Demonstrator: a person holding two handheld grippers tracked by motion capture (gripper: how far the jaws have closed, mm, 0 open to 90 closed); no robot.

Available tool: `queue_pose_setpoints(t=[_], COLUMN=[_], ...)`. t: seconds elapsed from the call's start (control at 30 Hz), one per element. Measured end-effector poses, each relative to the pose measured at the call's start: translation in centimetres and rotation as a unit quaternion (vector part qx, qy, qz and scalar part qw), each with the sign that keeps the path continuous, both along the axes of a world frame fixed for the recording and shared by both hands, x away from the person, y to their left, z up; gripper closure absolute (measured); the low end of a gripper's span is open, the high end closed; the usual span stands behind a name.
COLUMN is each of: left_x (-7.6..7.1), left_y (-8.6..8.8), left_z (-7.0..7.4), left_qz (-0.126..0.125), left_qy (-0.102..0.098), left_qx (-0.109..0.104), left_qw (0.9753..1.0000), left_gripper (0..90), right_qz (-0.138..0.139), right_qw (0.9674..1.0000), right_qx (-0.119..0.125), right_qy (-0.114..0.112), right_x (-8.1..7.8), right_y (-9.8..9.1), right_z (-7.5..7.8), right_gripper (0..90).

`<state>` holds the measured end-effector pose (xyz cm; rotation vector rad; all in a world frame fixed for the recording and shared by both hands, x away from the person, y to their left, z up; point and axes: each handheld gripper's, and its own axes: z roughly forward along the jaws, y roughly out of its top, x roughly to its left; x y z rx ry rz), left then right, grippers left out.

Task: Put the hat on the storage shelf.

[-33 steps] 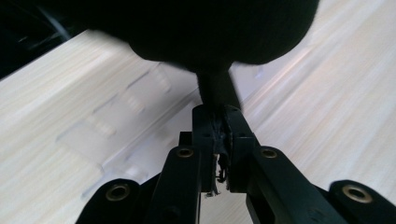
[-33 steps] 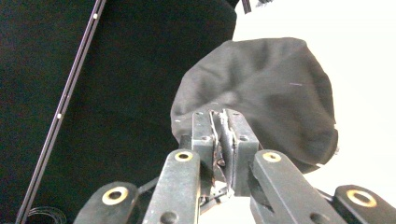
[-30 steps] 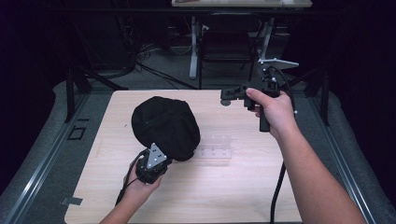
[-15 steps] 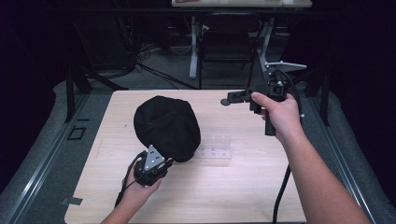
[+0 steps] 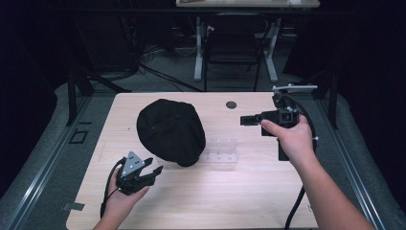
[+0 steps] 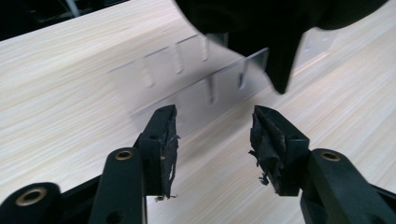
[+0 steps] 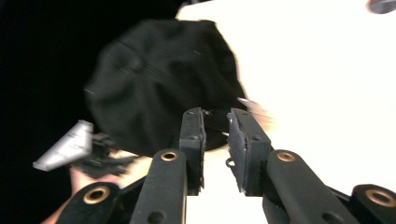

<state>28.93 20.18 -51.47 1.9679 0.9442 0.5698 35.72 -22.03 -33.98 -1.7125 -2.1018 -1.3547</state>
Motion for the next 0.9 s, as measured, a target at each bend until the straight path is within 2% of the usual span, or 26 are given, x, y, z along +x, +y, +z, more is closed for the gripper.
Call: queue_pose_setpoints(t=[0.03, 0.07, 0.17, 0.2, 0.3, 0.33, 0.43, 0.47, 0.5, 0.57, 0.6, 0.67, 0.77, 0.8, 0.9], left_x=[0.1, 0.2, 0.3, 0.3, 0.3, 0.3, 0.4, 0.4, 0.4, 0.4, 0.4, 0.5, 0.6, 0.6, 0.6], left_y=[0.7, 0.9, 1.4, 1.4, 2.0, 2.0, 2.3, 2.3, 2.4, 2.5, 2.6, 2.7, 2.8, 2.8, 2.7], left_z=[-0.2, -0.3, -0.6, -0.6, -1.0, -1.0, -1.7, -1.7, -1.8, -1.9, -1.9, -2.0, -2.1, -2.1, -2.2], left_qz=[-0.004, -0.009, 0.001, 0.001, 0.012, 0.012, 0.015, 0.015, 0.02, 0.025, 0.027, 0.029, 0.032, 0.032, 0.034], left_qy=[0.006, 0.006, 0.011, 0.011, 0.02, 0.02, 0.025, 0.025, 0.028, 0.024, 0.024, 0.023, 0.027, 0.028, 0.025], left_qx=[-0.019, -0.026, -0.036, -0.036, -0.04, -0.04, -0.031, -0.031, -0.024, -0.029, -0.03, -0.031, -0.03, -0.031, -0.029], left_qw=[0.9998, 0.9996, 0.9993, 0.9993, 0.9989, 0.9989, 0.9991, 0.9991, 0.9991, 0.999, 0.9989, 0.9988, 0.9987, 0.9986, 0.9987], left_gripper=[50.7, 51.4, 52.5, 52.4, 52.3, 52.3, 51.9, 51.6, 51.7, 51.7, 51.7, 51.7, 51.7, 51.7, 51.6], right_qz=[0.0, 0.001, -0.001, -0.001, -0.013, -0.014, -0.02, -0.02, -0.02, -0.016, -0.016, -0.019, -0.021, -0.021, -0.031], right_qw=[0.9997, 0.9995, 0.9993, 0.9993, 0.9983, 0.9975, 0.9956, 0.9956, 0.994, 0.9922, 0.9907, 0.9894, 0.9858, 0.9858, 0.984], right_qx=[-0.02, -0.026, -0.03, -0.03, -0.045, -0.058, -0.075, -0.075, -0.089, -0.104, -0.11, -0.119, -0.133, -0.133, -0.138], right_qy=[-0.013, -0.015, -0.022, -0.022, -0.036, -0.039, -0.052, -0.052, -0.06, -0.068, -0.078, -0.081, -0.1, -0.1, -0.109], right_x=[-0.5, -0.8, -1.2, -1.2, -1.8, -2.0, -2.7, -2.7, -3.1, -3.5, -3.7, -4.0, -4.4, -4.4, -5.0], right_y=[-0.1, -0.2, -0.6, -0.6, -1.0, -1.1, -1.3, -1.3, -1.4, -1.3, -1.3, -1.3, -1.2, -1.2, -1.3], right_z=[-0.9, -1.3, -2.7, -2.7, -4.7, -5.3, -6.8, -6.8, -7.7, -8.6, -9.0, -9.7, -10.7, -10.7, -12.2], right_gripper=[73.9, 73.4, 71.0, 71.0, 67.9, 67.4, 66.1, 66.1, 65.0, 63.3, 62.0, 60.7, 59.4, 59.4, 58.0])
